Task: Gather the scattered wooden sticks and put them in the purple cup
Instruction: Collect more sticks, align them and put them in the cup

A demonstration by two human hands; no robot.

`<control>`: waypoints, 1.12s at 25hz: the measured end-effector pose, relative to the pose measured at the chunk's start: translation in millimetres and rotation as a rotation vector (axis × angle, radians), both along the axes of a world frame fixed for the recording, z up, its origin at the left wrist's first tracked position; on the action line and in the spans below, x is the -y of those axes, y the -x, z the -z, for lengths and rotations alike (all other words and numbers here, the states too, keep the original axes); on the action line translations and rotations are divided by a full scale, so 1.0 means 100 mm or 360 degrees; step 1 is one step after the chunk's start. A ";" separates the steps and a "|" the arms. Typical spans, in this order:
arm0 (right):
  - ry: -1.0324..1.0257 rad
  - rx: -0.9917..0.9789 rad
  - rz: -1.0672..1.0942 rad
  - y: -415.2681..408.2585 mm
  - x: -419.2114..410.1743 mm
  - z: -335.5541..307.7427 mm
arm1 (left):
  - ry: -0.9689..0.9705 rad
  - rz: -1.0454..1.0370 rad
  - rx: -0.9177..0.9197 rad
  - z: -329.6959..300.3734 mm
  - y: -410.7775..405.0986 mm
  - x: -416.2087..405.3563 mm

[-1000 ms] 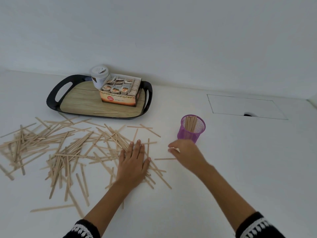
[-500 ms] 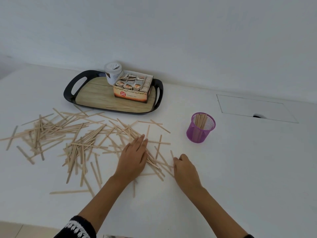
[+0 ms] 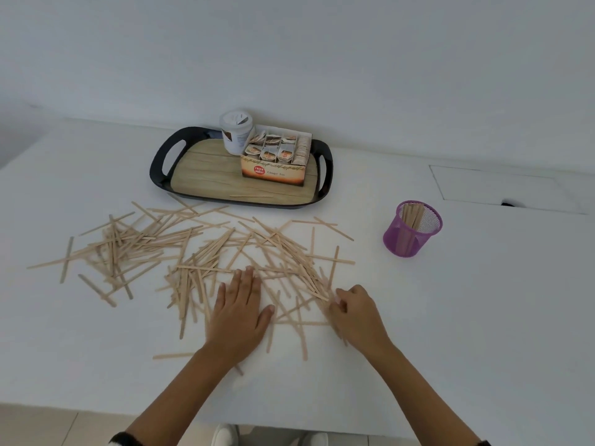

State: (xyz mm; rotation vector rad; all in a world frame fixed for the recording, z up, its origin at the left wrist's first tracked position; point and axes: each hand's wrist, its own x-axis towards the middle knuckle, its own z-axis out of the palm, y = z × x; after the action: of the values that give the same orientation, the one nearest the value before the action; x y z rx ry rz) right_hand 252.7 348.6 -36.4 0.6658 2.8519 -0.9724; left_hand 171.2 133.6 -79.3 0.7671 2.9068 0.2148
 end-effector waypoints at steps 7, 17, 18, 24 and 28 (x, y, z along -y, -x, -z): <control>0.0085 -0.0075 0.0105 0.26 0.58 0.03 | -0.0060 0.0045 -0.0069 0.03 0.12 -0.31; 0.0034 -0.0020 0.0252 -0.15 0.50 -0.04 | -0.0564 0.0303 -0.0151 -0.17 0.35 0.88; 0.0010 0.0050 0.0219 -0.20 0.54 -0.04 | -0.0605 0.0352 -0.0177 -0.17 0.35 1.02; 0.0163 0.0093 0.0346 -0.10 0.84 -0.05 | -0.0384 0.0572 -0.0124 0.01 0.30 1.29; 0.0213 -0.0016 0.0433 0.06 1.06 -0.01 | -0.0368 0.0498 -0.0146 -0.04 0.39 1.04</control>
State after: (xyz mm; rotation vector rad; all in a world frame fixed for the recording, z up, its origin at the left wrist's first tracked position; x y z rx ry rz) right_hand 246.5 242.7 -35.8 1.0563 2.7209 -1.1913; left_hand 132.7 29.9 -74.9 1.2845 2.8221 0.4984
